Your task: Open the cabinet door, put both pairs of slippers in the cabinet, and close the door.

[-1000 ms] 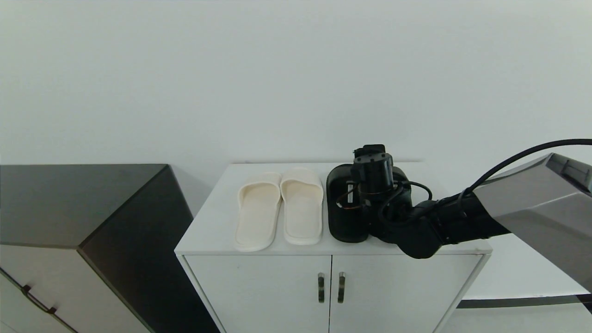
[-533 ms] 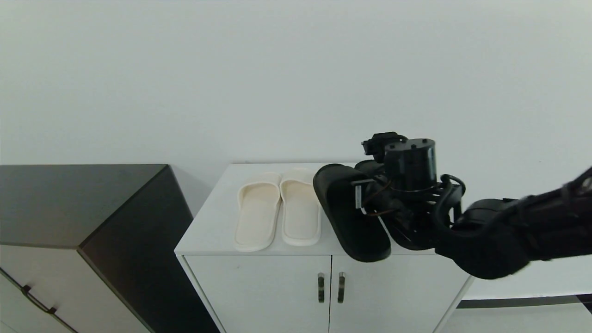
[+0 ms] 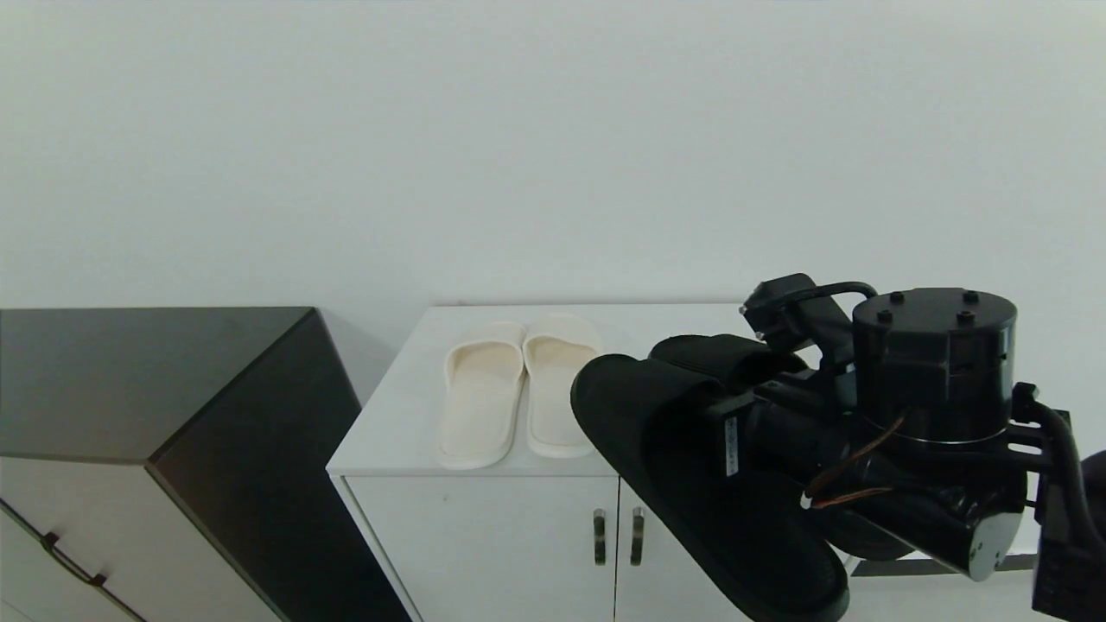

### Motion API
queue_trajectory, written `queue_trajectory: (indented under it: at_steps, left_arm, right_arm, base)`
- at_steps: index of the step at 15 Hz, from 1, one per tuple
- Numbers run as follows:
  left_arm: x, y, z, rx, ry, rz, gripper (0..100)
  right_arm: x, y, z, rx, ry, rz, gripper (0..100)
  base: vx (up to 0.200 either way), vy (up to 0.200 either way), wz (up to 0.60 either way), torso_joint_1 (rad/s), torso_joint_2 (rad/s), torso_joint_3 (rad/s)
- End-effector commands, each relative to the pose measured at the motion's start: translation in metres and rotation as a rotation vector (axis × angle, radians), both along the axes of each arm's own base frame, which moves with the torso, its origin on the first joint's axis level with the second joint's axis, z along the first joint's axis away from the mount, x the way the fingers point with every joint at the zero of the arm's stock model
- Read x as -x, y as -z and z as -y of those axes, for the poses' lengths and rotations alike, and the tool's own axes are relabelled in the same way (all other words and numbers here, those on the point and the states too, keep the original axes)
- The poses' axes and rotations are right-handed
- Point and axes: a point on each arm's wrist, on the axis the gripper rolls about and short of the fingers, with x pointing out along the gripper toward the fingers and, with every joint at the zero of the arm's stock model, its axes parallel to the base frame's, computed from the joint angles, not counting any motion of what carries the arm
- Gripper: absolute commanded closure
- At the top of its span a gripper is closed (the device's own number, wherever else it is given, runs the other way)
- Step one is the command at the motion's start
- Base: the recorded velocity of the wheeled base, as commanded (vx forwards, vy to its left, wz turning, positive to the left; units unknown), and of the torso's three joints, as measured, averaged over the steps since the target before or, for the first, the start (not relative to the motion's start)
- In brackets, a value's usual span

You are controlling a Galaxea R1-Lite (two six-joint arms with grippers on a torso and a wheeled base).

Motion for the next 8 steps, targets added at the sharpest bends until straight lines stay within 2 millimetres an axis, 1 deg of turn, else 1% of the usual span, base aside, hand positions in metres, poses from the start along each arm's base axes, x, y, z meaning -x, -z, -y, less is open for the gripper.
queue_trajectory:
  at_steps: [1, 8]
  left_arm:
    - [0.0, 0.0, 0.0, 0.0, 0.0, 0.0, 100]
    - [0.0, 0.0, 0.0, 0.0, 0.0, 0.0, 100]
  right_arm:
    - [0.004, -0.0026, 0.0034, -0.009, -0.002, 0.006, 100]
    - [0.0065, 0.0027, 0.005, 0.005, -0.005, -0.006, 100]
  base:
    - [-0.2, 0.0, 0.0, 0.007, 0.0, 0.007]
    - [-0.2, 0.0, 0.0, 0.003, 0.0, 0.002]
